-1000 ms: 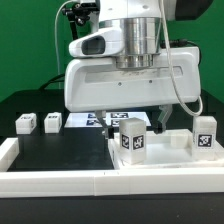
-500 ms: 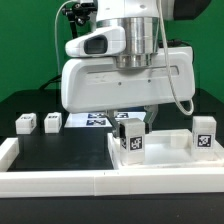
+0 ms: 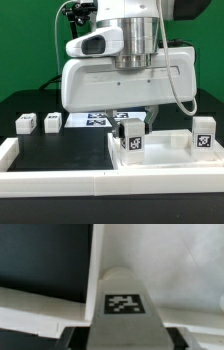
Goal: Assemble square table
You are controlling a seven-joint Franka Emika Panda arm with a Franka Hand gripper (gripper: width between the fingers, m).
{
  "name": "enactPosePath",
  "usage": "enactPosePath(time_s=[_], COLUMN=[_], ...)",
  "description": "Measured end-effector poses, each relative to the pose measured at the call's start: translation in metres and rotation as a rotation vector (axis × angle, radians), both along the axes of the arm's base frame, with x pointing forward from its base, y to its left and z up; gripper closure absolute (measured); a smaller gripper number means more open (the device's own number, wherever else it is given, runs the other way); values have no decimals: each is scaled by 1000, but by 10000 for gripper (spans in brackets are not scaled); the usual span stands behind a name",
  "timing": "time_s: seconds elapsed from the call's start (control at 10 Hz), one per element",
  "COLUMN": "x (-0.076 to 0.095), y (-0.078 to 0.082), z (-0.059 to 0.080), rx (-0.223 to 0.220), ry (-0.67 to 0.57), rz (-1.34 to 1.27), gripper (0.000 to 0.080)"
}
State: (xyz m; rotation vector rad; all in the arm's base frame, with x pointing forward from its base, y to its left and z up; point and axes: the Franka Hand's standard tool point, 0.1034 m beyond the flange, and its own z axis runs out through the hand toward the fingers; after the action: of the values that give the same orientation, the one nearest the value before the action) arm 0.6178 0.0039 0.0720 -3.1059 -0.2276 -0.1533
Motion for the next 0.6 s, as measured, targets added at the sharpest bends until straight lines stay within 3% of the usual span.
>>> enactPosePath(time_s=[0.6], x=[-1], y=[0], z=[-2], rx=[50], ry=[1], rz=[-505], gripper=[508])
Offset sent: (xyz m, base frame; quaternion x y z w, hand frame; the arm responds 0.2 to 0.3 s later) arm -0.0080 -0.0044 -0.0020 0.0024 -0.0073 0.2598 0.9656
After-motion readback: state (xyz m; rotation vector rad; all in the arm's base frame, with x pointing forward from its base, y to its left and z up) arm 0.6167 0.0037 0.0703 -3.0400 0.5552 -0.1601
